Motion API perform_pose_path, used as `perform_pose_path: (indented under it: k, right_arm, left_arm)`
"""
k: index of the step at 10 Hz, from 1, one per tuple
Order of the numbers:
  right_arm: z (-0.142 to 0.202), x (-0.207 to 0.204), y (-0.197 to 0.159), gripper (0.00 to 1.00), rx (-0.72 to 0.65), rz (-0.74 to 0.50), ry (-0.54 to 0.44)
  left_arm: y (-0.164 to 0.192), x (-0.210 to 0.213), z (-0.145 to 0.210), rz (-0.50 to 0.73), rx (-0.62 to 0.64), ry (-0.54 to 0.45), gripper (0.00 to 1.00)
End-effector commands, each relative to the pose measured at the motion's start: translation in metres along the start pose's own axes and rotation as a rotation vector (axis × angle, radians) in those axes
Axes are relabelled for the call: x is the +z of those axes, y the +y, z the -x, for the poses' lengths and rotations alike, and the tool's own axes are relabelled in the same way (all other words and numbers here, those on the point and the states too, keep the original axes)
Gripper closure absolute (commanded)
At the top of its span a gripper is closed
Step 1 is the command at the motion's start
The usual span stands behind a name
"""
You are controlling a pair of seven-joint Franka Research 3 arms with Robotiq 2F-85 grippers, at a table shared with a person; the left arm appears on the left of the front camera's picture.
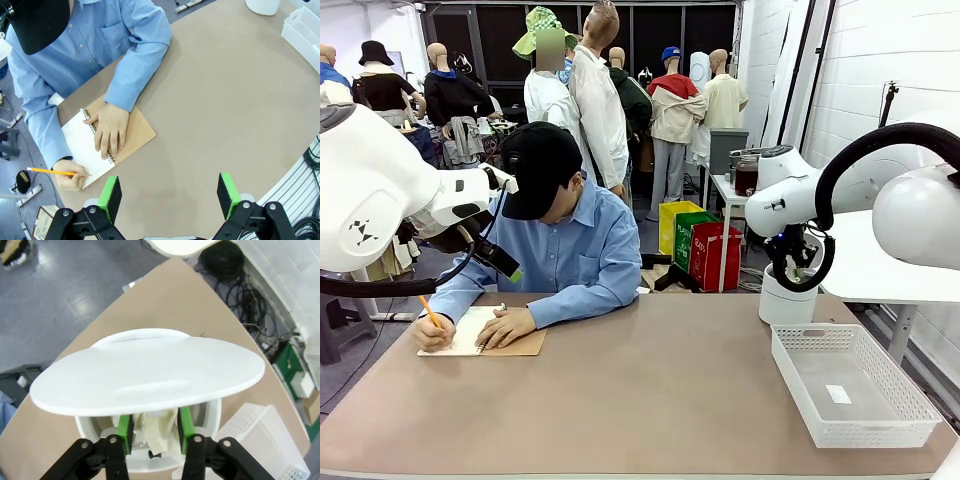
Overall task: Sort the paper based on its condition.
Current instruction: If a person hands you a paper, place it in the Organizing basket , and if it's crumpled, put it in the Trash can.
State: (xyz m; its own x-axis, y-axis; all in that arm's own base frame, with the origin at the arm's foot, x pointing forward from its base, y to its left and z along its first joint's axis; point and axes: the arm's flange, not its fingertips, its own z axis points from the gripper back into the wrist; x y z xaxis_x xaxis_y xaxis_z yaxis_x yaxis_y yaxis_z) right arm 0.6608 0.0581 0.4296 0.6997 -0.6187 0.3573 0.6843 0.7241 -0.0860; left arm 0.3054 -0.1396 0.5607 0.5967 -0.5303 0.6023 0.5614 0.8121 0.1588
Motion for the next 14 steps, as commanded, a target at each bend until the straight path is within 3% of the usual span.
perform_pose_path:
  k: [1,2,8,14]
  right_arm:
    - [-0.005,-0.002,0.002,0.08,-0.032,-0.004,0.017]
    - [-0.006,0.000,0.000,0.00,-0.038,-0.007,0.017]
    - [-0.004,0.020,-0.006,0.00,-0.062,-0.030,0.055]
    - [-0.005,0.013,-0.005,0.00,-0.040,-0.033,0.021]
  left_arm:
    - [0.000,0.000,0.000,0.001,0.002,-0.001,0.00]
    - [0.000,0.000,0.000,0.001,0.002,-0.001,0.00]
    - [0.000,0.000,0.000,0.001,0.002,-0.001,0.00]
    - [0.000,0.000,0.000,0.001,0.002,-0.001,0.00]
